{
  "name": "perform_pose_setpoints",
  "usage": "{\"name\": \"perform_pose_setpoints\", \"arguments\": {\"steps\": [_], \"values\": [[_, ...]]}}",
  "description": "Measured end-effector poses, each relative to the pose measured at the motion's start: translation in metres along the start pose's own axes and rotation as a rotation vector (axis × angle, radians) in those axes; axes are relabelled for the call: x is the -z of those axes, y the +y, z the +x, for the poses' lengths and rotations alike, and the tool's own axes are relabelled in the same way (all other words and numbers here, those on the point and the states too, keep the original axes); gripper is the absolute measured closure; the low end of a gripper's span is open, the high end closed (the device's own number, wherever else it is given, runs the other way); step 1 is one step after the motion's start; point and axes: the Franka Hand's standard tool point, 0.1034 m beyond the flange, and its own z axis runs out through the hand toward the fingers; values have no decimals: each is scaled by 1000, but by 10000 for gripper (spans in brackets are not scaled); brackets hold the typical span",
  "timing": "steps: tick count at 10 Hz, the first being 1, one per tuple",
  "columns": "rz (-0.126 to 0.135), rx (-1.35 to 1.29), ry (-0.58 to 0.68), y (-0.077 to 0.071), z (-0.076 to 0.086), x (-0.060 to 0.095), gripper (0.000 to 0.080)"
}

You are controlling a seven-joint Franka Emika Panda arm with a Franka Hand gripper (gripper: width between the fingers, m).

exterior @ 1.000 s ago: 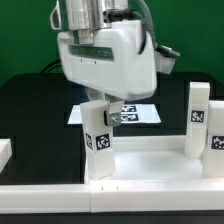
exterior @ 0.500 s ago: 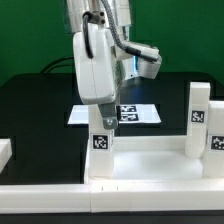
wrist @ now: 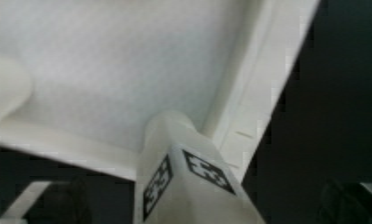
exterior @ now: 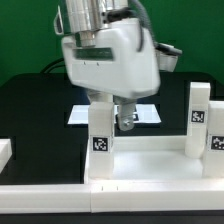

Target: Assemble desk

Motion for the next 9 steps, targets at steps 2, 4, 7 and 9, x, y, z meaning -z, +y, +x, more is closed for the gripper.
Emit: {"name": "perform_pose_setpoints", "arguments": {"steps": [2, 4, 7, 9], "values": [[-6, 98, 2, 3, 1, -1, 151], [-27, 425, 12, 2, 9, 4, 151], [-29, 530, 31, -2, 18, 10, 253], [-28, 449, 32, -1, 18, 10, 515]]}}
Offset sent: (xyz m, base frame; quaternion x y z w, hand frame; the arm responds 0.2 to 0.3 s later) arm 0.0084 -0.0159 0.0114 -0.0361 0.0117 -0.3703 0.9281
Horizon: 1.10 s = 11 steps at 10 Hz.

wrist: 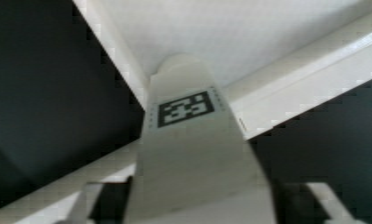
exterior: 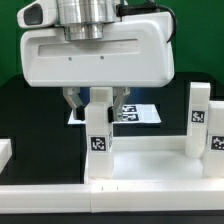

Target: Assemble desk

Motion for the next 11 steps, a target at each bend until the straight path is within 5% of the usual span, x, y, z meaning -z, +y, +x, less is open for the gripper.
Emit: {"name": "perform_pose_setpoints", "arguments": {"steps": [3, 5, 8, 11], "values": [[-2, -217, 1, 2, 1, 0, 515], [-19, -595, 0, 3, -1, 1, 515], [44, -1132, -51, 6, -5, 0, 514], [38, -1256, -59, 1, -7, 0, 514]]}}
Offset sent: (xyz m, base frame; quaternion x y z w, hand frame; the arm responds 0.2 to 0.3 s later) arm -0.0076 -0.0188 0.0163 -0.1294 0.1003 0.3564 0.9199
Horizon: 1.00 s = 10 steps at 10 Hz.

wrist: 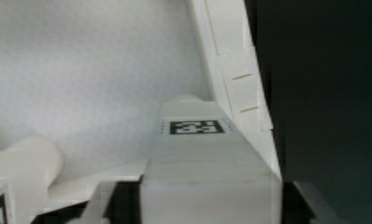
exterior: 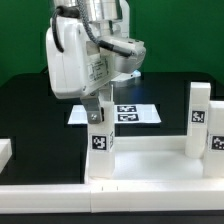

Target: Assemble desk

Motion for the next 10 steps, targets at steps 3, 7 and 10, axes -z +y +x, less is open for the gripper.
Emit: {"name": "perform_pose_setpoints", "arguments": {"steps": [3, 7, 10], "values": [[-3, 454, 2, 1, -5, -1, 189], [-18, 837, 5, 3, -3, -3, 152], [-47, 1301, 18, -1, 0, 0, 150]]}}
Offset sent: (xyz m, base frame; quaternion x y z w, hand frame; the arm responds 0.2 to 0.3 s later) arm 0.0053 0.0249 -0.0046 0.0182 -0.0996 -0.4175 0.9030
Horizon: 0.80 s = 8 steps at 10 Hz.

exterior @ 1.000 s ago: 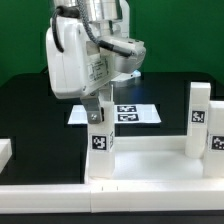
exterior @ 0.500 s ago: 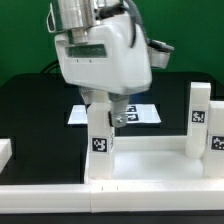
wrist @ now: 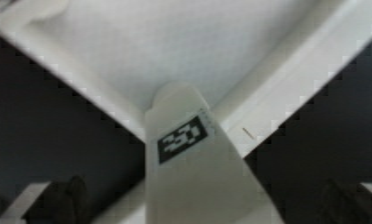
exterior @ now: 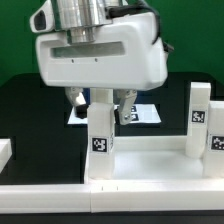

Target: Assemble desk

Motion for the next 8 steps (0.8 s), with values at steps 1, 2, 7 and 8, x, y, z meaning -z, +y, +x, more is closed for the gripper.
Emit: {"name": "perform_pose_setpoints", "arguments": {"steps": [1, 2, 7, 8], "values": [[3, 81, -9, 3, 2, 0, 150], [2, 33, -7, 4, 2, -1, 166], [-3, -194, -2, 5, 3, 0, 514], [-17, -314, 9, 4, 4, 1, 514]]}}
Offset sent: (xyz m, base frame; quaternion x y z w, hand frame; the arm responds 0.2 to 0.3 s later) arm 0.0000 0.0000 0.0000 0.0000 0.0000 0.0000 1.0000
